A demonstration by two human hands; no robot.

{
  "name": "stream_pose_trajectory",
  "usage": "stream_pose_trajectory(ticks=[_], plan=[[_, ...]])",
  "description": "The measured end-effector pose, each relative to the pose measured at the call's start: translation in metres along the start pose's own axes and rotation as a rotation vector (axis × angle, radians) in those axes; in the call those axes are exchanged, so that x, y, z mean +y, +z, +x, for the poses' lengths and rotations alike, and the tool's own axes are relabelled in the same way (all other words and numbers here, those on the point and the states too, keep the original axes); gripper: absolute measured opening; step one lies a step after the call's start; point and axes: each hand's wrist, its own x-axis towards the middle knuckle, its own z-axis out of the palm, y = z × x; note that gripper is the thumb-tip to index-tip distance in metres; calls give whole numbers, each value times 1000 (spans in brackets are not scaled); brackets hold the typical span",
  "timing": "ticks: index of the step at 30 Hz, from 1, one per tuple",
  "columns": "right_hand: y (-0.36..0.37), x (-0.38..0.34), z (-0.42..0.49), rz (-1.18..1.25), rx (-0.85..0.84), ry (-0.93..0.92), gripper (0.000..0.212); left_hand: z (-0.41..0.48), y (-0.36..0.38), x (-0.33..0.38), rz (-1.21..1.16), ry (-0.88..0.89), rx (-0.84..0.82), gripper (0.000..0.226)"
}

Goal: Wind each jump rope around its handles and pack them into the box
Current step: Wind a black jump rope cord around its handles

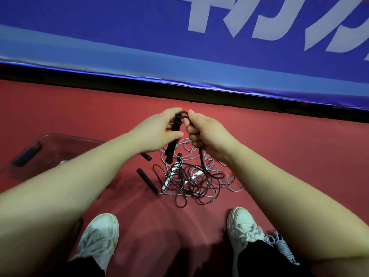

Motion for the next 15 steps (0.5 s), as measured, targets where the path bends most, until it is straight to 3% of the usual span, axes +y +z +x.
stream_pose_trajectory(ticks=[4, 9, 15], plan=[[0, -5, -1, -45, 1, -22, 34, 2, 10, 8, 77, -42, 83, 44], [2, -3, -1, -145, -17, -41, 37, 5, 14, 7, -11, -96, 131, 22], [-2, -3, 2, -170, -44, -22, 38, 12, 19, 0, -58, -95, 240, 17]])
